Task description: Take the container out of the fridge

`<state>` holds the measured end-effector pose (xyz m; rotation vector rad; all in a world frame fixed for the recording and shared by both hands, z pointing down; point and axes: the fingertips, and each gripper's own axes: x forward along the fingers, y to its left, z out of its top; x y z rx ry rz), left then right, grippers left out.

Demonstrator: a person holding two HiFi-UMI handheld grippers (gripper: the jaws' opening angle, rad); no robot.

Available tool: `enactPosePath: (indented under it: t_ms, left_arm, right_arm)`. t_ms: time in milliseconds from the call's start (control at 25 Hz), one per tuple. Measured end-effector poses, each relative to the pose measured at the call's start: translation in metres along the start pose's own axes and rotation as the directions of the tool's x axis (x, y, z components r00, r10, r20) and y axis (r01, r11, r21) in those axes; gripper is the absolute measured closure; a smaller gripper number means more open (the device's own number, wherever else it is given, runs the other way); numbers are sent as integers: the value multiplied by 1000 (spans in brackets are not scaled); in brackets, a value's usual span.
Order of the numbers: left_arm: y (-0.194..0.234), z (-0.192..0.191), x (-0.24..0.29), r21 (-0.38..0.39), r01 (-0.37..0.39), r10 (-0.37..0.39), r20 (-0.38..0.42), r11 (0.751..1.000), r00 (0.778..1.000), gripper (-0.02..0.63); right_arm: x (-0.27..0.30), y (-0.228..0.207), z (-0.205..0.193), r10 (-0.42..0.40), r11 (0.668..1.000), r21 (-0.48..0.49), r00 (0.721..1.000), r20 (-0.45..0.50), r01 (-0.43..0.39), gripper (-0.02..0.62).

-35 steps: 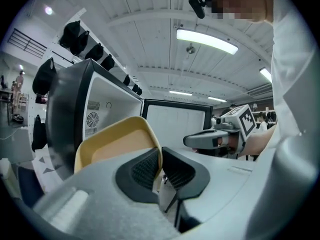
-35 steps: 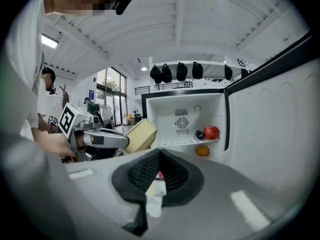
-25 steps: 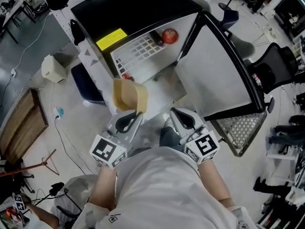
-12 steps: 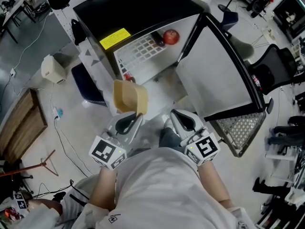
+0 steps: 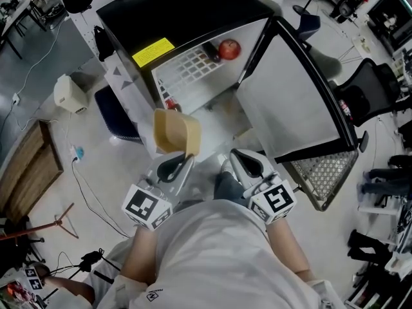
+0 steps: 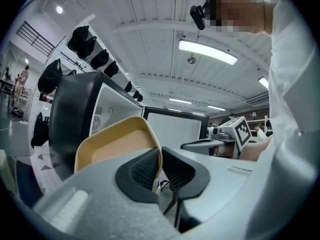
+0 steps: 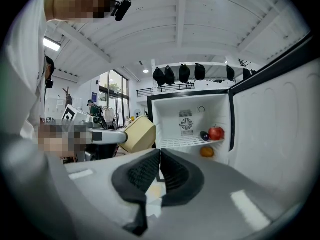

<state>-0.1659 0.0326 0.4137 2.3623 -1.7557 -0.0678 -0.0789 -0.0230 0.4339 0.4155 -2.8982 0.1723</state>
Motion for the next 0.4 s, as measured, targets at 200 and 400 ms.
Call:
enactPosePath:
  t_ms: [200, 400]
  left_arm:
    - [-2, -2, 3, 0, 16, -16, -7, 1000, 1000, 575]
    - [-9, -3, 9, 7, 44, -44, -14, 999, 999, 575]
  right_arm:
    - [0, -1, -1, -4, 1000, -1, 1000, -5, 4, 592]
    - [0, -3, -1, -7, 1000, -2, 1000, -7, 7, 592]
